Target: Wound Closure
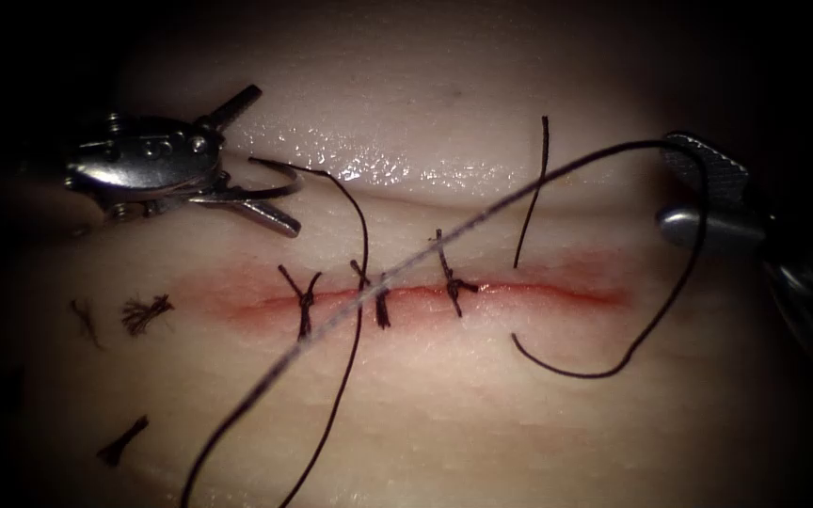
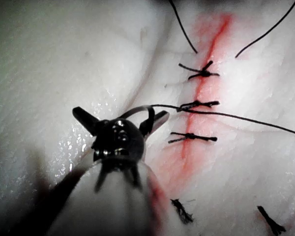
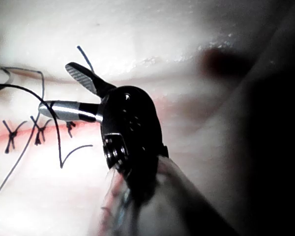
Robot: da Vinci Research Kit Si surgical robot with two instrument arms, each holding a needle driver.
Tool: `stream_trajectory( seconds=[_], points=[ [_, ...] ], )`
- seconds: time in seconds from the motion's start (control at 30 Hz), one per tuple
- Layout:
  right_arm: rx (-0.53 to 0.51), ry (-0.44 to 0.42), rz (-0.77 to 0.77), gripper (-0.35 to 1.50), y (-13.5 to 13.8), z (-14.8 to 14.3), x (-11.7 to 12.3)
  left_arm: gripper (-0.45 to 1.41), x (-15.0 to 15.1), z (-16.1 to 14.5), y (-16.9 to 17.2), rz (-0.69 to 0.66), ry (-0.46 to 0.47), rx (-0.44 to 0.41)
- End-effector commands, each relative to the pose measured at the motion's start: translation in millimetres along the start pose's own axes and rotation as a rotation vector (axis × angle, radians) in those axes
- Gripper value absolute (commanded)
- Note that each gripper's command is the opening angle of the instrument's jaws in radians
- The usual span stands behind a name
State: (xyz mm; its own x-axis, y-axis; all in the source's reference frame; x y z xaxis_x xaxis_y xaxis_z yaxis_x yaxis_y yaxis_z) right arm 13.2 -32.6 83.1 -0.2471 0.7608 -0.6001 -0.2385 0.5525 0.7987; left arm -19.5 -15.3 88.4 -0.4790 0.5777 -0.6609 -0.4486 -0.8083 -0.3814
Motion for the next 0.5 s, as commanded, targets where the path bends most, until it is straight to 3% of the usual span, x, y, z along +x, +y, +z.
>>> stream_trajectory(
  seconds=[0.03, 0.1, 0.3, 0.33, 0.43, 0.5],
  points=[
    [0.008, 0.001, 0.000, 1.45, -0.1, 0.2, -1.4, 1.40, 0.3, -1.5, -0.3, 0.024, 0.010, 0.027],
    [0.012, 0.003, 0.001, 1.45, -0.3, 0.0, -1.4, 1.35, 1.1, -4.9, -1.3, 0.069, -0.005, 0.055],
    [0.015, -0.006, 0.012, 1.45, -0.3, -0.4, -0.3, 1.25, 1.7, -9.9, -3.0, 0.120, 0.001, 0.094],
    [0.019, -0.006, 0.017, 1.45, -0.3, -0.9, 0.2, 1.25, 1.6, -12.6, -3.4, 0.105, 0.040, 0.095],
    [0.013, -0.011, 0.010, 1.42, 0.0, -1.8, 0.7, 1.23, 1.6, -15.1, -1.8, 0.035, 0.177, 0.008],
    [0.001, -0.009, -0.007, 1.42, 0.1, -2.0, 0.8, 1.23, 1.9, -15.5, -0.7, 0.016, 0.211, -0.030]
  ],
)
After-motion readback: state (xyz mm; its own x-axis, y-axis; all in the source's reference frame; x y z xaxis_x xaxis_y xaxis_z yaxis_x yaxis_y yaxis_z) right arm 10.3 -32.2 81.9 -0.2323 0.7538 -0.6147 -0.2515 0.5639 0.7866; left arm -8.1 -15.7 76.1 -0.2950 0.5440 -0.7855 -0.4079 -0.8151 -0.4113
